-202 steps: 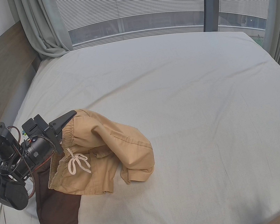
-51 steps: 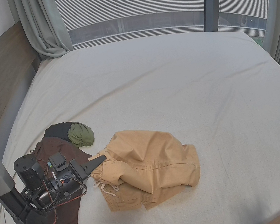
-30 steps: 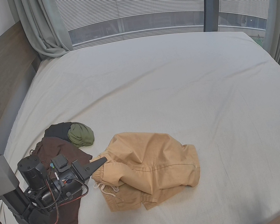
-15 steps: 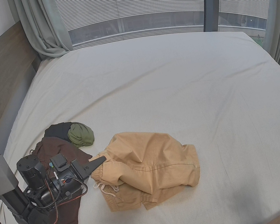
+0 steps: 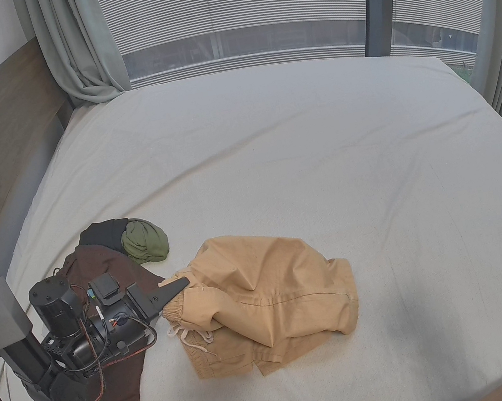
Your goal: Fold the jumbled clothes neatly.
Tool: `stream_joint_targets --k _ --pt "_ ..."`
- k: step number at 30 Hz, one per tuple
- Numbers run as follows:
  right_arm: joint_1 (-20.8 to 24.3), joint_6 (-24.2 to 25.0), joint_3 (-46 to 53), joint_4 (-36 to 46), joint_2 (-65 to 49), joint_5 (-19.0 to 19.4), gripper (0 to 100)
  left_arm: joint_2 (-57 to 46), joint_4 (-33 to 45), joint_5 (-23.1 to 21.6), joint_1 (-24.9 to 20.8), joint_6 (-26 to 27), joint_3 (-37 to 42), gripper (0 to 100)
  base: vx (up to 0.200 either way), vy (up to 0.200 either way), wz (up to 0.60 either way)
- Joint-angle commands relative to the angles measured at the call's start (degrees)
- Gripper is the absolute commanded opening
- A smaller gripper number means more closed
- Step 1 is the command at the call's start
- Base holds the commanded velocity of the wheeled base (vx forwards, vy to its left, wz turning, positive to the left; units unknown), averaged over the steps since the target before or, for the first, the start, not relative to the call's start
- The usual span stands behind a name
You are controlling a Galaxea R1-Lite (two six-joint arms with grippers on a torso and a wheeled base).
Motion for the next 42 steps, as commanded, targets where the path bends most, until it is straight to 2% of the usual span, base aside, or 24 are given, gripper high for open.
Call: stream_joint_targets --k 1,7,19,25,29,35,42 --pt "1.0 0.1 -0.8 -2.2 8.6 2.2 100 -0.1 0.0 0.3 -0.1 0.0 -0.1 0 0.0 0.0 0.0" --pt "1.1 0.5 0.4 -3.6 15.0 4.0 100 -0.1 -0.1 0.3 -0.1 0.0 -0.1 0 0.0 0.0 0.0" --pt "1.0 1.2 8.5 -27.0 35.2 7.9 100 -0.9 0.0 0.4 0.0 0.0 -0.1 0 0.0 0.0 0.0" --pt "1.0 1.4 8.9 -32.5 41.7 9.1 100 -0.9 -0.1 0.3 0.0 0.1 -0.1 0 0.0 0.0 0.0" --pt "1.1 3.4 8.0 -34.0 45.3 11.6 100 -0.9 -0.1 0.4 0.0 0.1 0.0 0 0.0 0.0 0.0" --pt "1.1 4.4 8.3 -39.3 50.6 11.6 100 -0.8 0.0 0.4 1.1 0.1 -0.4 0 0.0 0.0 0.0" --pt "1.3 9.3 8.3 -45.6 55.9 11.7 100 -0.8 0.0 0.3 2.5 0.3 -1.0 0 0.0 0.0 0.0"
